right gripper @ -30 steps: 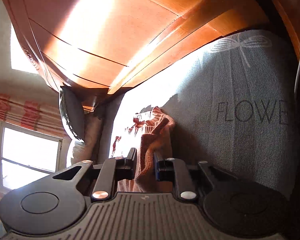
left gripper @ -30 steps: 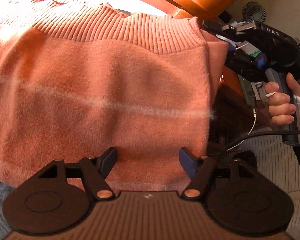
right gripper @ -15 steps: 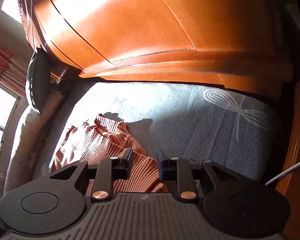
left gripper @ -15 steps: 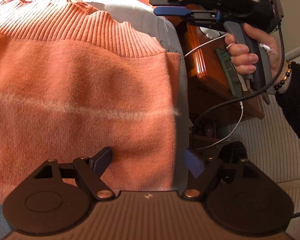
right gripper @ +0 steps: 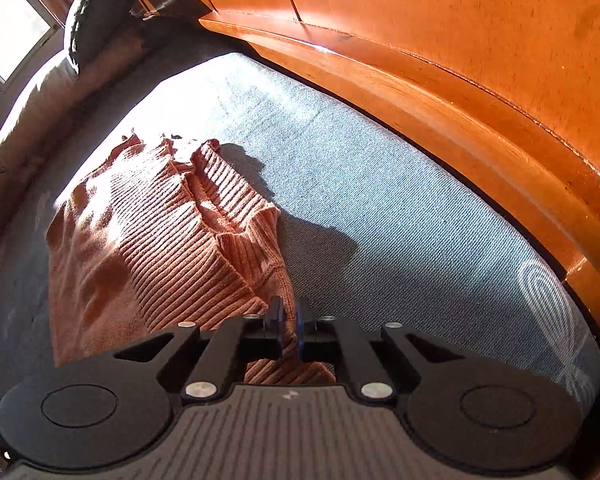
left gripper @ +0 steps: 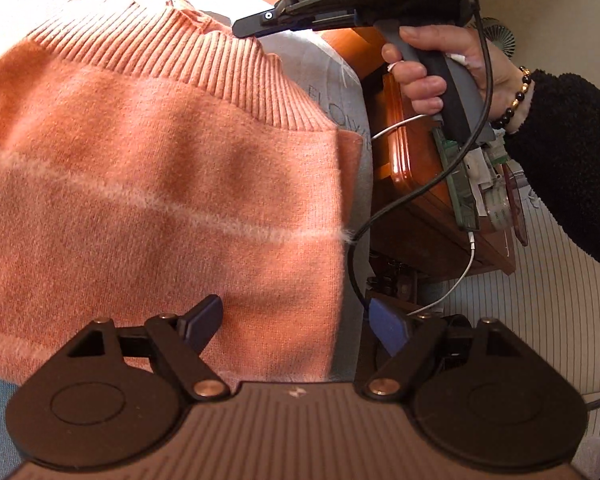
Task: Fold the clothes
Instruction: 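Release the sweater edge with the right gripper and lift it away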
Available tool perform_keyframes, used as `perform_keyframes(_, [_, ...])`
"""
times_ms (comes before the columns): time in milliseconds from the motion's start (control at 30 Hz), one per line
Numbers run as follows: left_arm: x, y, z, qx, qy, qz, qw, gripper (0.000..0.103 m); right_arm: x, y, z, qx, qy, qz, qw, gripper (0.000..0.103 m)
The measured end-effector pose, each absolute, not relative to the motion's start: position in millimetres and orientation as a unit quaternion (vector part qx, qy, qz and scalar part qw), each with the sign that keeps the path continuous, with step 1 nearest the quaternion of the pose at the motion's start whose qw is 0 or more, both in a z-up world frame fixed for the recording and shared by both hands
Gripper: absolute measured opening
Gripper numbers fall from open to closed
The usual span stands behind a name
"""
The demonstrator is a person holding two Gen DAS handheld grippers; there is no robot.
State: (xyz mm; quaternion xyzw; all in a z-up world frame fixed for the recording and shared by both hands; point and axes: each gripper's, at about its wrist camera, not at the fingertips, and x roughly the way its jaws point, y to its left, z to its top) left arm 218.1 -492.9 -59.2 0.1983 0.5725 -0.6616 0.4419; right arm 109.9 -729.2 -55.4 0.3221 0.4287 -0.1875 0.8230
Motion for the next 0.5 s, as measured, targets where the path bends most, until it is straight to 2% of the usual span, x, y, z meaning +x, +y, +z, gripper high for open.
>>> perform_keyframes(67, [213.7, -494.4, -58.2, 0.213, 0.565, -0.665, 0.44, 0.08, 102.1, -736.6, -56.2, 0.335, 0.43, -0.204, 0.813, 0.002])
perform_keyframes(200, [195.1, -495.8, -43.0, 0.254, 0.499, -0.701, 0.442, 0.08, 77.8, -736.3, -41.8, 0.375, 0.397, -0.198, 0.814, 0.013])
perform_keyframes(300, [180.3, -498.7, -30.3, 0.276, 0.441, -0.737, 0.431, 0.08, 55.3, -710.7, -17.7, 0.385, 0.371, -0.146, 0.832, 0.016])
perform_keyframes(467, [143.2, -506.7, -33.1, 0.311, 0.387, -0.78, 0.382, 0.08, 35.3, -662.5, -24.4, 0.383, 0.416, -0.073, 0.822, 0.016])
perform_keyframes(500, [136.1, -509.2, -39.0, 0.319, 0.387, -0.781, 0.373, 0.083, 34.4, -654.6, -32.0, 0.375, 0.433, -0.071, 0.817, 0.017])
